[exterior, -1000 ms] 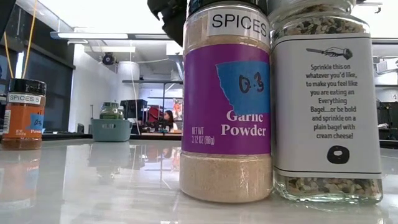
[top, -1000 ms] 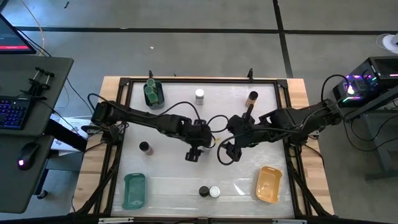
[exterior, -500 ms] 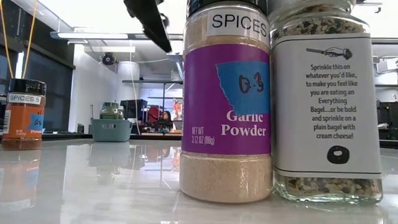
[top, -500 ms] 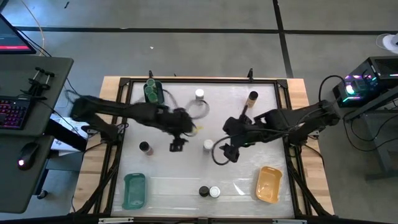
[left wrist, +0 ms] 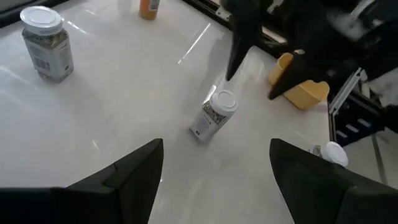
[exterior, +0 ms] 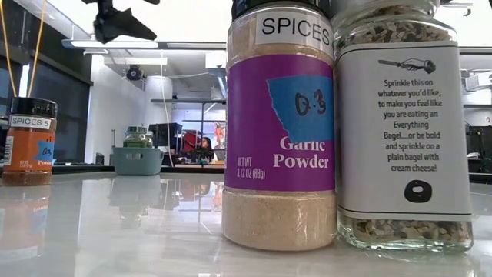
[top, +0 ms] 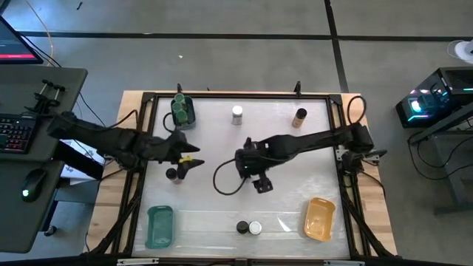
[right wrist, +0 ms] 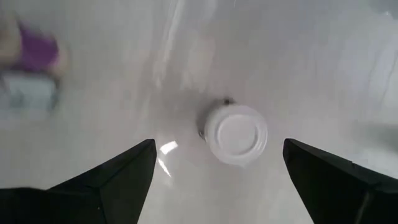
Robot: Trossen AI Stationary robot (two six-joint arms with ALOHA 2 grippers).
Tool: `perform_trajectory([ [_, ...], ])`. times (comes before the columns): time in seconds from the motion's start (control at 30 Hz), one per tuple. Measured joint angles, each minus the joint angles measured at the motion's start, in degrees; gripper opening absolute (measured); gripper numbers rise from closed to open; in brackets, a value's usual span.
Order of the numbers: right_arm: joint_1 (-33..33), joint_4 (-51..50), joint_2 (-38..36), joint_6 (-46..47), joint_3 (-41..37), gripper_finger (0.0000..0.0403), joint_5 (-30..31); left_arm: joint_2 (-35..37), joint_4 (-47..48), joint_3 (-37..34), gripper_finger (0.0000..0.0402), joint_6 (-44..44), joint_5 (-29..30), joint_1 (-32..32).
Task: Sort spices by type
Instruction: Put the middle left white seasoning bottle into the yellow bin
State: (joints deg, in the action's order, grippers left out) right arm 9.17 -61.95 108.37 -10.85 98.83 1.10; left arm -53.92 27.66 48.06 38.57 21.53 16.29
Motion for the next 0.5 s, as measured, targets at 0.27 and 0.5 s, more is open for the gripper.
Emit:
perform_trajectory([
  [0.27, -1.10, -2.65, 2.46, -20.39, 0.00, 0.0349, 0.83, -1.51, -1.05, -0.44, 0.0278, 0.00, 4.20, 3.05],
  [0.5, -1.05, -2.57, 4.95, -25.48, 0.00, 0.0349, 0.89, -1.81, -1.00, -0.44, 0.0278, 0.35, 4.75, 3.02],
])
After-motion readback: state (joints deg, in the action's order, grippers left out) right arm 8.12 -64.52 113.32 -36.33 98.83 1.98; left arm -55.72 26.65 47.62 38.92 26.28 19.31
